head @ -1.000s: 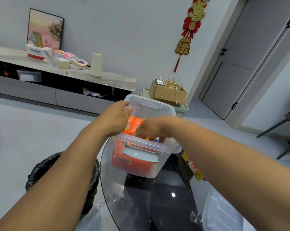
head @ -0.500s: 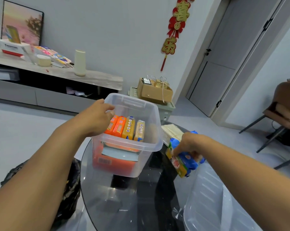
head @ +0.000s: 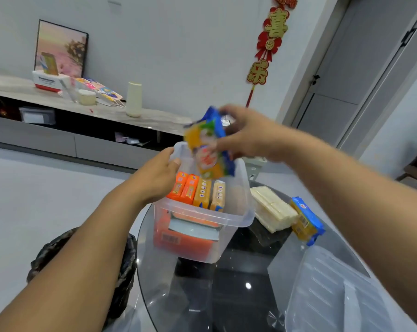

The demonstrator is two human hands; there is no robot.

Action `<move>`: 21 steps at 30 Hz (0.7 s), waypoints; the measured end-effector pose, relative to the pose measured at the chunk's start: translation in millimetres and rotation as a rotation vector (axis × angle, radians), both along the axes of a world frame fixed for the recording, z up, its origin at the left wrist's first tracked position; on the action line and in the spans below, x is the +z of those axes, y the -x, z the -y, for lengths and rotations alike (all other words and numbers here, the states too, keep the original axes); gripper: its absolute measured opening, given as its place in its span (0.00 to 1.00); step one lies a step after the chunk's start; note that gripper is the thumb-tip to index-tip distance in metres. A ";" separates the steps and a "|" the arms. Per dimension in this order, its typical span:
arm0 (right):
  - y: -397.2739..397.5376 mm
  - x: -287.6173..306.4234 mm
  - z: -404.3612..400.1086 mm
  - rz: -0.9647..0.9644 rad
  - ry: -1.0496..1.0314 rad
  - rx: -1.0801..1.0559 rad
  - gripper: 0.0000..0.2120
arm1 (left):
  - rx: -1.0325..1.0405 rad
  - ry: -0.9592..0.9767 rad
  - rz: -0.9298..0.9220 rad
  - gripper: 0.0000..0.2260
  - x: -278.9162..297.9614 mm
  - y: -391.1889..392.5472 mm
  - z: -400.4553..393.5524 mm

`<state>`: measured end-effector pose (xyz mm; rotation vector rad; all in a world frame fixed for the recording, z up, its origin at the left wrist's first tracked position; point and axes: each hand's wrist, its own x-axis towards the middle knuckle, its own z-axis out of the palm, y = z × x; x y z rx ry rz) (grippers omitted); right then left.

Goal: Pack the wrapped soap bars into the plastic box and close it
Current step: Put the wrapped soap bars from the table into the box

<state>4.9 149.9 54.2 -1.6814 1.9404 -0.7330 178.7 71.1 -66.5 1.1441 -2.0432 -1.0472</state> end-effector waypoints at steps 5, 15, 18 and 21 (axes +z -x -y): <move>1.7 -65.2 32.5 0.051 -0.179 0.062 0.24 | 0.033 -0.047 -0.077 0.26 -3.0 -1.6 3.4; -19.3 -111.7 31.2 -0.559 -0.230 0.186 0.32 | 0.053 0.005 -0.033 0.27 -4.7 0.4 3.0; -16.3 -103.0 29.1 -0.435 -0.307 0.133 0.31 | 0.059 0.006 -0.032 0.27 -3.9 0.9 2.8; -15.0 -93.9 20.3 -0.760 -0.381 0.029 0.15 | 0.047 0.003 -0.028 0.27 -3.2 0.8 2.0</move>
